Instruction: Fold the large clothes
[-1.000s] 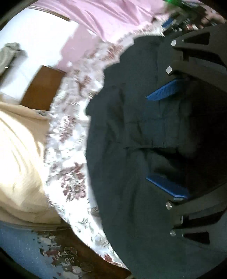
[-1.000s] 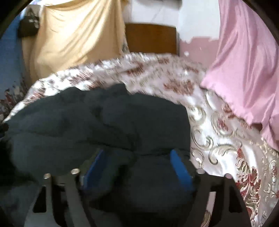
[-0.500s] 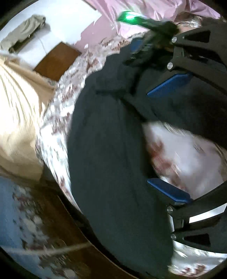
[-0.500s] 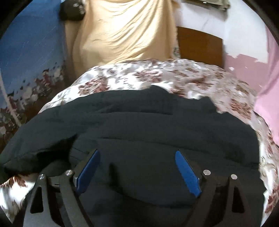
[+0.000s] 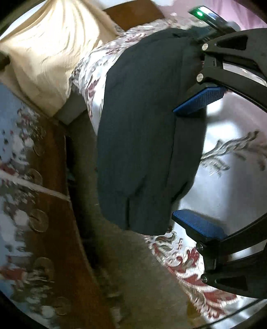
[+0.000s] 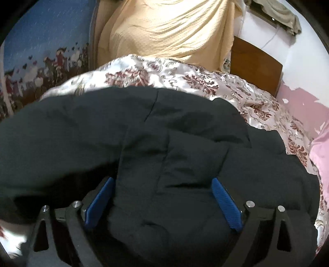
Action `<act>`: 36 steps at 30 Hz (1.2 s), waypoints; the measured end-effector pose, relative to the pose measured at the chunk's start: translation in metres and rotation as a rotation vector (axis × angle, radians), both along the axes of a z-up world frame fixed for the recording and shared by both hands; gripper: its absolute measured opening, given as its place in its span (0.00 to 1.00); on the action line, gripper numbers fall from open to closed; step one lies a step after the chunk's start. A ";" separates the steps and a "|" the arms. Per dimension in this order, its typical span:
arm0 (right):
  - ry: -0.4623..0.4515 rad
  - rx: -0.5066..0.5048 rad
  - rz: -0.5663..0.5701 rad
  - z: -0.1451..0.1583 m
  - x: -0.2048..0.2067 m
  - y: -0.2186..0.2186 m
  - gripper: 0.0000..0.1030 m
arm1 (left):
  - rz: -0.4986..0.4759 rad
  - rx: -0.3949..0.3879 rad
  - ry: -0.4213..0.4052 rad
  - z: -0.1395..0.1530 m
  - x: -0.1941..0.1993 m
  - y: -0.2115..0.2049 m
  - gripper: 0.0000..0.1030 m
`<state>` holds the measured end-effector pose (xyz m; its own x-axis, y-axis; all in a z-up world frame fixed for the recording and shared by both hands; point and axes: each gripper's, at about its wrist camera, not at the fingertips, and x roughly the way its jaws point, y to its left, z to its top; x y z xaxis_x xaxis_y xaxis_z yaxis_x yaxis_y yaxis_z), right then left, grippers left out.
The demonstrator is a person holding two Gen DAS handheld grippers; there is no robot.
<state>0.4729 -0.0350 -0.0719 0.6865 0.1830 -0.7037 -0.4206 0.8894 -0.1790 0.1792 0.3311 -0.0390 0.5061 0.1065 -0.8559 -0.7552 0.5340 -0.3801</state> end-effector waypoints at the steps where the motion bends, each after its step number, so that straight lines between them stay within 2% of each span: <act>1: -0.007 -0.008 0.001 -0.001 -0.001 0.001 0.95 | 0.006 -0.014 0.000 -0.003 -0.001 0.003 0.88; 7: -0.003 0.002 0.000 -0.004 -0.001 0.000 0.96 | -0.028 0.022 0.037 -0.004 0.002 0.003 0.90; 13: -0.002 0.004 0.000 -0.004 0.000 -0.001 0.96 | -0.024 0.010 0.040 -0.013 -0.003 0.008 0.94; 16: 0.000 0.006 -0.001 -0.004 0.001 -0.001 0.96 | -0.019 -0.030 0.020 -0.020 0.005 0.020 0.94; 19: -0.001 0.006 0.000 -0.004 0.000 -0.001 0.96 | 0.031 -0.101 -0.033 -0.027 -0.001 0.034 0.94; 23: -0.001 0.008 0.000 -0.004 0.000 -0.001 0.96 | 0.095 -0.150 -0.082 -0.031 -0.013 0.047 0.92; 24: -0.002 0.008 0.000 -0.004 0.000 -0.001 0.96 | 0.099 -0.154 -0.092 -0.031 -0.015 0.048 0.86; 25: -0.002 0.006 0.001 -0.004 0.000 -0.001 0.96 | 0.096 -0.156 -0.106 -0.030 -0.015 0.048 0.72; 27: -0.004 0.005 0.001 -0.004 0.000 -0.001 0.96 | 0.085 -0.160 -0.132 -0.028 -0.015 0.049 0.56; 29: -0.002 0.005 0.001 -0.004 0.001 -0.001 0.96 | 0.091 -0.139 -0.136 -0.024 -0.017 0.049 0.48; 31: -0.001 0.005 0.002 -0.005 0.000 -0.002 0.96 | 0.099 -0.130 -0.145 -0.022 -0.019 0.049 0.37; 36: -0.002 0.005 0.002 -0.005 0.000 -0.001 0.96 | 0.105 -0.074 -0.159 -0.014 -0.017 0.047 0.22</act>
